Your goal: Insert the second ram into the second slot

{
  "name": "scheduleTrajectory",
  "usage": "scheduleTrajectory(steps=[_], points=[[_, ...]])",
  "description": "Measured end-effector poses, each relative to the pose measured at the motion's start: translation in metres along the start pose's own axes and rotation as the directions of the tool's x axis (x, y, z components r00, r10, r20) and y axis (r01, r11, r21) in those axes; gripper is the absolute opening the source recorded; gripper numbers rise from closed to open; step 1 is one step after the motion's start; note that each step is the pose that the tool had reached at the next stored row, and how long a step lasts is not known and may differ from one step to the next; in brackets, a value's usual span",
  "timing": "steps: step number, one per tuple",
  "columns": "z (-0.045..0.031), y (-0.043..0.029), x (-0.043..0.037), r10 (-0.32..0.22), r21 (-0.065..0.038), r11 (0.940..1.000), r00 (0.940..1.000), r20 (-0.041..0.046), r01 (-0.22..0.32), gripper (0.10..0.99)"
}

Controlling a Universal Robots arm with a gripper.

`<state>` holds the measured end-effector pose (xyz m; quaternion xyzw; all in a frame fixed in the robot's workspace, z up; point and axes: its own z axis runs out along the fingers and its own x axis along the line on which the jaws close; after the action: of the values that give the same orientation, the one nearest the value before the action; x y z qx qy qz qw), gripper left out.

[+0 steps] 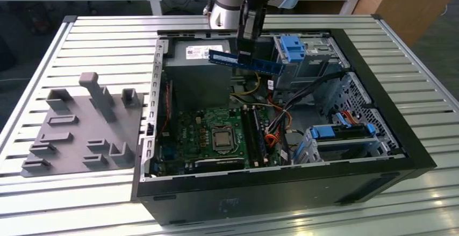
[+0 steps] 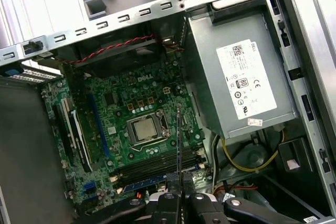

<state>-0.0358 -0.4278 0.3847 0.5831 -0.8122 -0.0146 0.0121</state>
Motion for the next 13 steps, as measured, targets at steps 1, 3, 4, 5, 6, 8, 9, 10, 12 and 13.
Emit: scheduleTrajectory(steps=[1,3,4,5,6,8,9,10,12,13], points=[[0.0,0.0,0.0,0.006,0.0,1.0,1.0,0.0002,-0.006,0.133],[0.0,0.0,0.0,0.017,0.0,0.9999,0.9999,0.0006,-0.017,0.133],[0.0,0.0,0.0,0.023,0.0,0.9997,0.9997,0.0008,-0.023,0.133],[0.0,0.0,0.0,0.029,0.0,0.9996,0.9996,0.001,-0.029,0.133],[0.0,0.0,0.0,0.034,0.0,0.9994,0.9994,0.0013,-0.034,0.133],[0.0,0.0,0.0,0.046,0.0,0.9989,0.9989,0.0017,-0.046,0.133],[0.0,0.0,0.0,0.052,0.0,0.9987,0.9987,0.0019,-0.052,0.133],[0.0,0.0,0.0,0.058,0.0,0.9983,0.9983,0.0022,-0.058,0.133],[0.0,0.0,0.0,0.07,0.0,0.9975,0.9975,0.0026,-0.07,0.133],[0.0,0.0,0.0,0.077,0.0,0.9971,0.9971,0.0028,-0.077,0.133]])
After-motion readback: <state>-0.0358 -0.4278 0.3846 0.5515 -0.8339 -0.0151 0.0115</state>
